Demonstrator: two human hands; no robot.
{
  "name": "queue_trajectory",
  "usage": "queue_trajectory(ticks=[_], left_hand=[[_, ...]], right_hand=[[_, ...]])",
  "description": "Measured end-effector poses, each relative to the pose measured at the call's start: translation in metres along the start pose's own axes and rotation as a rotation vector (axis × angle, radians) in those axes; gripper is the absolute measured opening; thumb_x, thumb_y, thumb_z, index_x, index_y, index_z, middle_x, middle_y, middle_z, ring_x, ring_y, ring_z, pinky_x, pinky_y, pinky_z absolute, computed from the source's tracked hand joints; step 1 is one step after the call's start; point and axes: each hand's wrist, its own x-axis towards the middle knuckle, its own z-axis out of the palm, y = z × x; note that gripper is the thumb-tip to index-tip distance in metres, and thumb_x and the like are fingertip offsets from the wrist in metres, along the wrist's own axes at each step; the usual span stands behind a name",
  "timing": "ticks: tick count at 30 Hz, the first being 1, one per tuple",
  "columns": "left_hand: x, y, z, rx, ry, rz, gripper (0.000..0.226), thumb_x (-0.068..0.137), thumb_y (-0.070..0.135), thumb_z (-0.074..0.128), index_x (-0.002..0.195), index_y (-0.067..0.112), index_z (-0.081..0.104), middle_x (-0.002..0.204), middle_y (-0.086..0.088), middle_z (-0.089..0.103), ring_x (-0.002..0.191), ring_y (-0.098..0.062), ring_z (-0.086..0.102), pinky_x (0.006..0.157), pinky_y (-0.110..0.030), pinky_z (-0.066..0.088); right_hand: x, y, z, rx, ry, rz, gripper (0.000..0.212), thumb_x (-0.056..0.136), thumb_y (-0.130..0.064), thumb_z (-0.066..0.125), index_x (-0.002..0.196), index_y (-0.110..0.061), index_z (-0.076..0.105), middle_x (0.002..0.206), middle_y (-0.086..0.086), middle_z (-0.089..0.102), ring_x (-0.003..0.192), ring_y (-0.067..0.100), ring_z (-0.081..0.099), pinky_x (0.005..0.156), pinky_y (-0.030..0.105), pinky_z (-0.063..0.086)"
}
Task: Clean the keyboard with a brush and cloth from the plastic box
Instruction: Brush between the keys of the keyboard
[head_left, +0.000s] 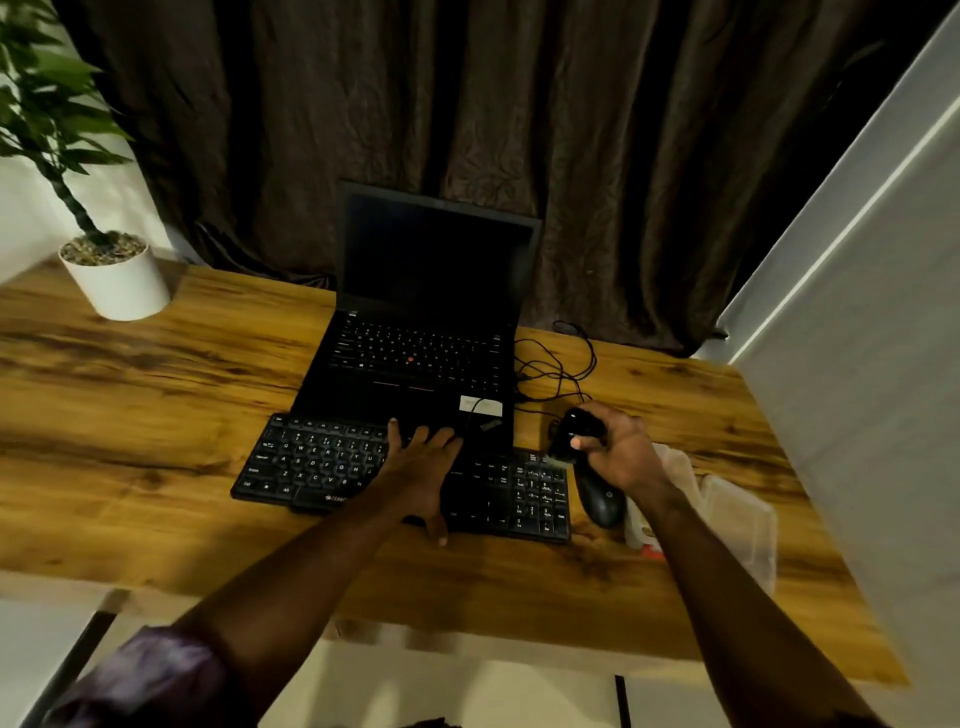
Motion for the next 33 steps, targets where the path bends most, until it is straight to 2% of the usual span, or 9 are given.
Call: queue_trajectory(ticks=[7,10,16,19,22,27,29,32,33], left_hand=[[-0.002,-0.001,0.000,-0.028,-0.011,-0.008,0.146,0.047,0.061,0.089,0.158,0.017,0.004,0.165,-0.002,0.002,0.150,-0.031,0.002,0.111,-0.070,-0.008],[-0.002,-0.001,0.000,-0.041,-0.009,-0.012,0.145,0.048,0.059,0.089,0.158,0.018,0.004,0.165,-0.002,0.002,0.150,-0.032,0.003,0.111,-0.071,-0.006],[-0.001,-0.001,0.001,-0.043,-0.007,-0.019,0.146,0.047,0.058,0.090,0.158,0.018,0.003,0.165,-0.002,0.002,0.149,-0.031,0.003,0.112,-0.072,-0.004],[0.000,0.001,0.001,-0.038,-0.012,-0.025,0.148,0.047,0.058,0.090,0.158,0.019,0.002,0.165,-0.002,0.001,0.150,-0.032,0.003,0.112,-0.072,-0.003],[0.001,0.001,0.001,-0.035,-0.013,-0.034,0.148,0.046,0.058,0.091,0.158,0.019,0.002,0.165,-0.002,0.002,0.149,-0.032,0.003,0.112,-0.072,-0.003],[0.002,0.000,0.002,-0.051,-0.015,-0.036,0.149,0.045,0.057,0.091,0.158,0.019,0.002,0.165,-0.002,0.001,0.150,-0.032,0.001,0.112,-0.073,-0.004],[0.002,-0.001,0.004,-0.047,-0.009,-0.038,0.150,0.044,0.058,0.091,0.158,0.019,0.002,0.165,-0.002,0.000,0.150,-0.032,0.001,0.112,-0.073,-0.003],[0.002,-0.001,0.004,-0.053,-0.009,-0.040,0.150,0.044,0.058,0.091,0.158,0.019,0.002,0.165,-0.002,0.000,0.150,-0.033,0.001,0.111,-0.073,-0.003],[0.002,-0.001,0.004,-0.058,-0.009,-0.040,0.150,0.045,0.058,0.091,0.158,0.019,0.001,0.165,-0.002,-0.001,0.150,-0.033,0.000,0.111,-0.073,-0.004]], right_hand=[[0.008,-0.026,0.028,0.133,-0.056,0.007,0.050,0.086,-0.008,0.074,0.130,-0.026,0.062,0.115,0.000,0.070,0.107,0.016,0.066,0.095,0.035,0.056],[0.005,-0.015,0.015,0.067,-0.068,0.007,0.048,0.086,-0.006,0.072,0.129,-0.026,0.062,0.116,0.002,0.069,0.106,0.019,0.065,0.092,0.035,0.057],[-0.002,0.013,-0.007,-0.004,0.007,0.051,0.047,0.084,-0.003,0.072,0.124,-0.024,0.064,0.115,0.006,0.070,0.110,0.026,0.064,0.099,0.043,0.055],[-0.004,0.003,0.000,0.027,0.016,0.024,0.045,0.084,-0.004,0.072,0.124,-0.024,0.064,0.113,0.005,0.069,0.107,0.024,0.064,0.092,0.036,0.055],[-0.002,-0.017,0.016,0.052,-0.038,0.002,0.047,0.085,-0.009,0.073,0.125,-0.031,0.063,0.114,0.002,0.069,0.106,0.020,0.065,0.089,0.034,0.057],[0.004,-0.016,0.029,0.042,-0.098,-0.021,0.050,0.081,-0.022,0.073,0.123,-0.045,0.059,0.117,-0.001,0.068,0.107,0.019,0.065,0.092,0.041,0.059],[-0.001,-0.012,0.019,0.024,-0.089,-0.008,0.049,0.084,-0.015,0.073,0.125,-0.038,0.061,0.119,0.003,0.066,0.108,0.019,0.063,0.090,0.032,0.058],[-0.006,0.004,-0.001,-0.048,-0.074,-0.002,0.049,0.083,-0.002,0.070,0.127,-0.021,0.064,0.113,0.004,0.069,0.105,0.018,0.064,0.078,0.004,0.047],[-0.007,0.009,-0.005,-0.052,-0.070,-0.007,0.048,0.083,0.002,0.069,0.126,-0.018,0.064,0.111,0.004,0.070,0.104,0.019,0.065,0.077,0.004,0.047]])
